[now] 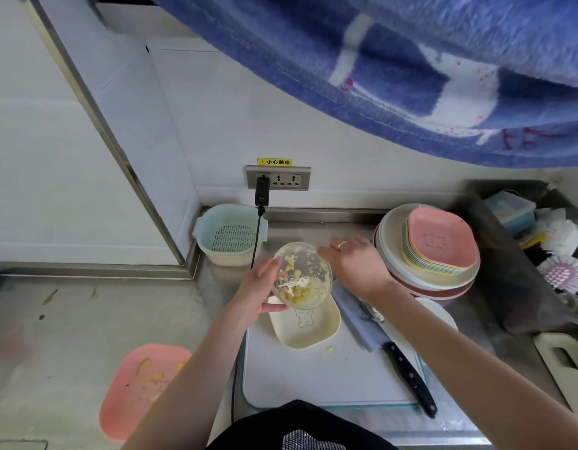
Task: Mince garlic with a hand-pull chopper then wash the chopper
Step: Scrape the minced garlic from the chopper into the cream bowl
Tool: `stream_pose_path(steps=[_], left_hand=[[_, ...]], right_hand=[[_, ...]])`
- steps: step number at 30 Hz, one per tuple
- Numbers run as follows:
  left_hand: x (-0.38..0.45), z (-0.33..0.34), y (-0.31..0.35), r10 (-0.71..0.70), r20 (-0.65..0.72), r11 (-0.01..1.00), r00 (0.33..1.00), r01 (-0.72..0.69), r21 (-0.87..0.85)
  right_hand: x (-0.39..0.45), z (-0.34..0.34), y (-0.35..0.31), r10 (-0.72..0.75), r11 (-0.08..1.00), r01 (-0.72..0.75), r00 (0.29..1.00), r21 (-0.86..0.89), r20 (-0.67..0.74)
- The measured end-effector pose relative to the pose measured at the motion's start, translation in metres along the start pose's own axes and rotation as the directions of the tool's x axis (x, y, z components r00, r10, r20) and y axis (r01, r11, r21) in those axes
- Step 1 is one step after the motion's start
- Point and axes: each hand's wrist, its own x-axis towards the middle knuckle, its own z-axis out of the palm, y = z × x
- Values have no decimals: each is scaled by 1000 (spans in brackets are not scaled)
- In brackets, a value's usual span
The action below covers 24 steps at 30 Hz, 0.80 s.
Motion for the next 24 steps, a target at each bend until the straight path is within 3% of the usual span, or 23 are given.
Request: stream_pose_path(steps=[3, 7, 9, 12, 16, 18, 20, 22, 24], left_hand=[[-4, -1, -2, 45, -17, 999, 999, -45, 16], [-1, -2, -6, 137, -35, 991, 990, -136, 13], [0, -1, -9, 165, -20, 986, 986, -165, -14], [0, 2, -13, 178, 18, 984, 984, -178, -11], [2, 2, -15, 188, 12, 981, 982, -188, -43], [4, 1, -16, 202, 13, 979, 979, -201, -30], [5, 1, -20, 206, 20, 978, 978, -205, -38], [6, 2, -22, 215, 18, 976, 977, -214, -29], [6, 3, -25, 221, 20, 975, 975, -221, -24]], right_hand=[[-3, -8, 3, 51, 998, -50, 998, -27, 23], [-31, 2, -12, 51, 999, -48, 954, -18, 294], [-32, 1, -19, 92, 994, -105, 968, 43, 231], [-24, -7, -14, 255, 967, -257, 960, 4, 113], [-42, -8, -27, 196, 980, -195, 908, -41, 371], [-44, -10, -36, 189, 980, -201, 922, -1, 339], [-41, -4, -34, 315, 948, -311, 898, -63, 309], [-38, -7, -32, 361, 927, -376, 886, -8, 292], [-44, -3, -38, 263, 957, -290, 880, 9, 395]])
